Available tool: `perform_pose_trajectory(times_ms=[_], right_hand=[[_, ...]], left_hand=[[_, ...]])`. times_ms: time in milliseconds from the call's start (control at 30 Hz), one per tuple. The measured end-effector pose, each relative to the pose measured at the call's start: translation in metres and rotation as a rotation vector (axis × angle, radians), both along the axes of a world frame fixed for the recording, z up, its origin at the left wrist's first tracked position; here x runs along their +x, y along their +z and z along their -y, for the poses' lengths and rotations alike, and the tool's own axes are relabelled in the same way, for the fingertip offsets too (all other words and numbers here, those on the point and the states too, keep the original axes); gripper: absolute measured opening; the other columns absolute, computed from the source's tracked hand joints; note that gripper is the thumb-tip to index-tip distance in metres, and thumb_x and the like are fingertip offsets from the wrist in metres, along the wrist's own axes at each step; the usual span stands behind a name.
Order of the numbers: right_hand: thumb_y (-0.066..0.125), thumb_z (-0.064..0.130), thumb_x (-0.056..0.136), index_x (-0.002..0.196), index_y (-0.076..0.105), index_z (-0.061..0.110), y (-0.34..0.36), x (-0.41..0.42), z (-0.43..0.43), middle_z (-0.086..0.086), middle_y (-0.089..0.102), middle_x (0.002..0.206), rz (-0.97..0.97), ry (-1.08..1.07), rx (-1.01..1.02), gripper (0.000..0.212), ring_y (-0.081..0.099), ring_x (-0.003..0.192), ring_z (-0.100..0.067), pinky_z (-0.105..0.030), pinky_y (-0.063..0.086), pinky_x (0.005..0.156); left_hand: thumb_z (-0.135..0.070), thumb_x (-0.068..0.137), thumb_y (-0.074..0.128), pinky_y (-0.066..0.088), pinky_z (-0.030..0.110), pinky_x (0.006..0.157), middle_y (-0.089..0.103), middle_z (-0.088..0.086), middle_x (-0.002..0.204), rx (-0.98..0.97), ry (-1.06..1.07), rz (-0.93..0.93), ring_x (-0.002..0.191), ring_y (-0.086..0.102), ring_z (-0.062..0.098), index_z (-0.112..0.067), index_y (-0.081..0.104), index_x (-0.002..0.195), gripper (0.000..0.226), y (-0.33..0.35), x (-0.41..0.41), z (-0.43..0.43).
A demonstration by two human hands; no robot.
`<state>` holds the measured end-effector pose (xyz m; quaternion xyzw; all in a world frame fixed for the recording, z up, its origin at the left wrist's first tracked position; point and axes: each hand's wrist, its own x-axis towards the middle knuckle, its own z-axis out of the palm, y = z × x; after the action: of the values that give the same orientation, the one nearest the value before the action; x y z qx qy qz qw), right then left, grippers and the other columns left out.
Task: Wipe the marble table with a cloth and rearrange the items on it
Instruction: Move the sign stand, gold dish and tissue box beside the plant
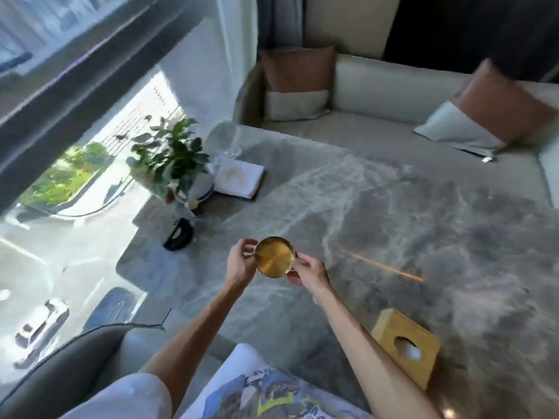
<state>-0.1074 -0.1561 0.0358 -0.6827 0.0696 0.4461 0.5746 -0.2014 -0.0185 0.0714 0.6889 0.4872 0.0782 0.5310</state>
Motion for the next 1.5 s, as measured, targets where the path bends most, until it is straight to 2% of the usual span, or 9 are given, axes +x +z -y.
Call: perform_pose_trajectory(times_ms=[267, 400, 467, 600, 800, 933, 1100, 1200, 1500], right_hand=[[0.057, 0.009, 0.097, 0.128, 0.062, 0.001, -0.009, -0.057, -0.080, -0.023, 0.069, 0.115, -0.008, 0.223, -0.075, 0.033, 0.065, 0.091, -0.022, -0.036, 0.058, 0.086], [0.052, 0.007, 0.097, 0.124, 0.063, 0.008, -0.020, -0.079, -0.112, -0.015, 0.068, 0.106, -0.076, 0.260, -0.107, 0.029, 0.065, 0.087, -0.022, -0.033, 0.057, 0.081], [0.052, 0.007, 0.098, 0.129, 0.058, 0.010, -0.029, -0.089, -0.132, -0.016, 0.068, 0.116, -0.122, 0.247, -0.121, 0.032, 0.066, 0.093, -0.023, -0.038, 0.057, 0.091], [0.053, 0.009, 0.096, 0.118, 0.067, 0.014, -0.045, -0.115, -0.179, 0.002, 0.071, 0.100, -0.142, 0.289, -0.170, 0.026, 0.067, 0.094, -0.015, -0.037, 0.054, 0.096], [0.049, 0.007, 0.096, 0.112, 0.061, 0.030, -0.060, -0.149, -0.248, 0.007, 0.067, 0.101, -0.231, 0.243, -0.219, 0.031, 0.061, 0.093, -0.008, -0.032, 0.052, 0.096], [0.047, 0.003, 0.095, 0.120, 0.055, 0.031, -0.067, -0.162, -0.274, 0.009, 0.062, 0.096, -0.259, 0.209, -0.258, 0.038, 0.057, 0.097, -0.012, -0.035, 0.052, 0.099], [0.047, 0.003, 0.094, 0.120, 0.057, 0.027, -0.067, -0.165, -0.289, 0.000, 0.063, 0.109, -0.249, 0.192, -0.287, 0.037, 0.054, 0.108, -0.017, -0.037, 0.051, 0.100], [0.048, 0.006, 0.095, 0.116, 0.061, 0.025, -0.068, -0.163, -0.293, -0.005, 0.063, 0.123, -0.238, 0.194, -0.312, 0.031, 0.056, 0.117, -0.020, -0.036, 0.052, 0.098], [0.051, 0.009, 0.096, 0.144, 0.046, 0.018, -0.070, -0.162, -0.296, 0.000, 0.052, 0.121, -0.232, 0.163, -0.322, 0.048, 0.048, 0.113, -0.016, -0.038, 0.052, 0.100]], left_hand=[[0.003, 0.082, 0.059, 0.058, 0.044, 0.083, 0.070, 0.020, 0.108, -0.075, 0.145, -0.065, 0.099, 0.068, 0.035, 0.000, 0.062, 0.116, 0.034, -0.023, -0.084, -0.051], [-0.012, 0.073, 0.060, 0.058, 0.046, 0.085, 0.072, 0.014, 0.106, -0.111, 0.095, -0.092, 0.097, 0.069, 0.029, -0.004, 0.065, 0.116, 0.044, -0.040, -0.101, -0.087], [-0.004, 0.074, 0.058, 0.058, 0.045, 0.085, 0.072, 0.014, 0.106, -0.140, 0.040, -0.131, 0.097, 0.069, 0.029, -0.005, 0.064, 0.120, 0.046, -0.049, -0.109, -0.110], [-0.012, 0.055, 0.048, 0.057, 0.035, 0.073, 0.070, 0.005, 0.096, -0.211, -0.046, -0.152, 0.088, 0.068, 0.024, -0.006, 0.064, 0.119, 0.066, -0.061, -0.126, -0.160], [-0.012, 0.054, 0.044, 0.053, 0.041, 0.087, 0.064, 0.009, 0.101, -0.267, -0.087, -0.202, 0.098, 0.063, 0.025, 0.002, 0.061, 0.119, 0.069, -0.072, -0.148, -0.226], [-0.013, 0.057, 0.043, 0.046, 0.027, 0.085, 0.061, 0.007, 0.109, -0.306, -0.127, -0.235, 0.102, 0.057, 0.017, 0.004, 0.056, 0.129, 0.075, -0.077, -0.156, -0.253], [-0.015, 0.060, 0.049, 0.047, 0.027, 0.083, 0.062, 0.008, 0.110, -0.349, -0.138, -0.205, 0.100, 0.059, 0.019, 0.002, 0.056, 0.128, 0.070, -0.082, -0.160, -0.266], [-0.015, 0.059, 0.049, 0.052, 0.039, 0.095, 0.063, 0.013, 0.116, -0.364, -0.122, -0.216, 0.110, 0.061, 0.030, 0.003, 0.055, 0.127, 0.071, -0.088, -0.158, -0.272], [0.004, 0.081, 0.055, 0.050, 0.046, 0.101, 0.062, 0.021, 0.123, -0.387, -0.079, -0.257, 0.115, 0.060, 0.032, 0.004, 0.053, 0.128, 0.047, -0.096, -0.156, -0.279]])
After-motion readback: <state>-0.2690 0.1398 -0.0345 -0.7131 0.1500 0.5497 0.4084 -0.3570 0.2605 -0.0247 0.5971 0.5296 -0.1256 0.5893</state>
